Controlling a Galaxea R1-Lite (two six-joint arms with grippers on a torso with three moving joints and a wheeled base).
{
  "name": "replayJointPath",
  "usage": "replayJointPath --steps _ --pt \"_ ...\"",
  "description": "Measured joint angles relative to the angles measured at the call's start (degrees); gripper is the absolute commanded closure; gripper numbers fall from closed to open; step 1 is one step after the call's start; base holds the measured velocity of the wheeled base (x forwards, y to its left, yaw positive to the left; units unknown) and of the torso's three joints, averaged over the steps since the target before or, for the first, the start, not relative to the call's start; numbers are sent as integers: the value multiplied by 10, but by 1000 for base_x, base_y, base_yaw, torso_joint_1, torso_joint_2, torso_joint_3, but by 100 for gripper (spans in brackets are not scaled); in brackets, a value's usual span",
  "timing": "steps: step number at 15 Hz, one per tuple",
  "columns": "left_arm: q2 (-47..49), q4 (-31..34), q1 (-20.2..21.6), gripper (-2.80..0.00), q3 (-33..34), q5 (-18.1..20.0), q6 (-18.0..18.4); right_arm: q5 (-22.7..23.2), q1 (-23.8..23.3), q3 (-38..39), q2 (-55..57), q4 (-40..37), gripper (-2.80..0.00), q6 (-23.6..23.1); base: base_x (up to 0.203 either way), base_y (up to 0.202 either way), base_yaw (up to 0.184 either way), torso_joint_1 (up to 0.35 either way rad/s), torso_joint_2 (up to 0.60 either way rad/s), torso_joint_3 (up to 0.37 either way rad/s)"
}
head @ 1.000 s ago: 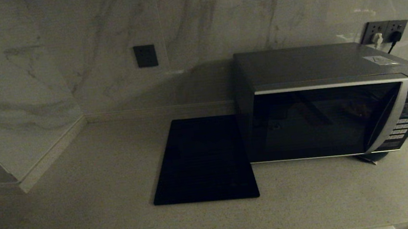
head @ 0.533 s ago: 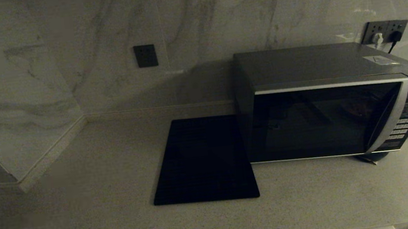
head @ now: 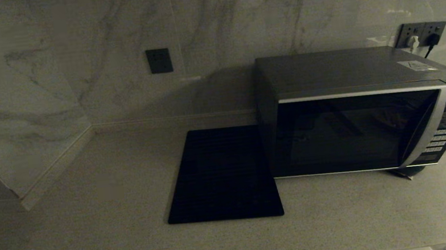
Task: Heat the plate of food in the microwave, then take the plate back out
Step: Open the microwave oven
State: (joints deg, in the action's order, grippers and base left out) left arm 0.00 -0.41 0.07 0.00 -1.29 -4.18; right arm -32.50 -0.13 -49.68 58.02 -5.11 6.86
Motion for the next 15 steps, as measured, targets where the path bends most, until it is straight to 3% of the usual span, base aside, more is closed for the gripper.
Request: replayJointPath --steps 3,7,8,12,15 --pt "0 0 0 0 0 0 0 -38 -5 48 31 36 0 -39 0 0 0 0 0 0" --pt "0 0 0 0 0 0 0 -37 -12 32 81 47 0 5 0 0 0 0 0 0" --pt "0 0 0 0 0 0 0 -40 -13 28 95 49 -280 14 0 0 0 0 0 0" --pt "0 0 0 0 0 0 0 -42 -9 18 157 48 -280 41 0 0 0 0 0 0" --pt "0 0 0 0 0 0 0 -5 9 4 189 48 -280 50 0 0 0 0 0 0"
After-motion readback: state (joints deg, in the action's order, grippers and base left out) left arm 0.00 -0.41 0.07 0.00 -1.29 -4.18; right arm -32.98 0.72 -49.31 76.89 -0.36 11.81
